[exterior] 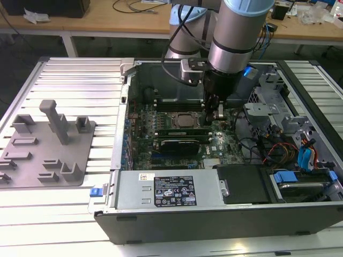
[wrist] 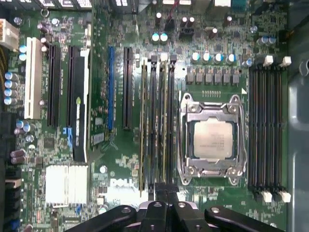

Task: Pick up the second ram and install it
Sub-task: 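Press down the second ram until it locks into place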

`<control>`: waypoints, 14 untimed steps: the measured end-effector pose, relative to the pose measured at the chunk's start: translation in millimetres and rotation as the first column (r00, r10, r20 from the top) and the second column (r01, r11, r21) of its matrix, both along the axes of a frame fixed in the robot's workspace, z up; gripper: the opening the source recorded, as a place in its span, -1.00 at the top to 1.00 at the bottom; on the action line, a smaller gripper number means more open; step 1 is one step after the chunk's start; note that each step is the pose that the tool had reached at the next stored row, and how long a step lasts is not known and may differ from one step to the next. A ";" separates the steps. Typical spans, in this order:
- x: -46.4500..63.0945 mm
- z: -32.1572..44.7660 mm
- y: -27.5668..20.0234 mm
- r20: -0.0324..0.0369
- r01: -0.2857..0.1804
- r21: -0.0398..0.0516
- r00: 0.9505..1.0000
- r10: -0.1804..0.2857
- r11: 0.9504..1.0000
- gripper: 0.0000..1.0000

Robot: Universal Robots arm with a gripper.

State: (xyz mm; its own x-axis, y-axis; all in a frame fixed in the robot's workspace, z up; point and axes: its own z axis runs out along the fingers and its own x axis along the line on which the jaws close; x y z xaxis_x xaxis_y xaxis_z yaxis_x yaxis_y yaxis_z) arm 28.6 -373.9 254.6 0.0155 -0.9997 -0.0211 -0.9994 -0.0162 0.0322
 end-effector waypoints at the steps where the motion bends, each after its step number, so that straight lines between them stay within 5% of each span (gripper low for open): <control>1: 0.3 -0.6 -0.1 0.000 0.000 0.000 1.000 0.000 1.000 0.84; 14: 0.4 -17.4 2.5 0.000 0.023 -0.008 1.000 -0.023 1.000 0.84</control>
State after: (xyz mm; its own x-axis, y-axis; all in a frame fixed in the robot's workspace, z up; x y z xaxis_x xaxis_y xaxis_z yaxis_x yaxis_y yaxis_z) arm 29.0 -371.4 237.2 -0.0072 -0.9999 -0.0127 -0.9995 0.0068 0.0322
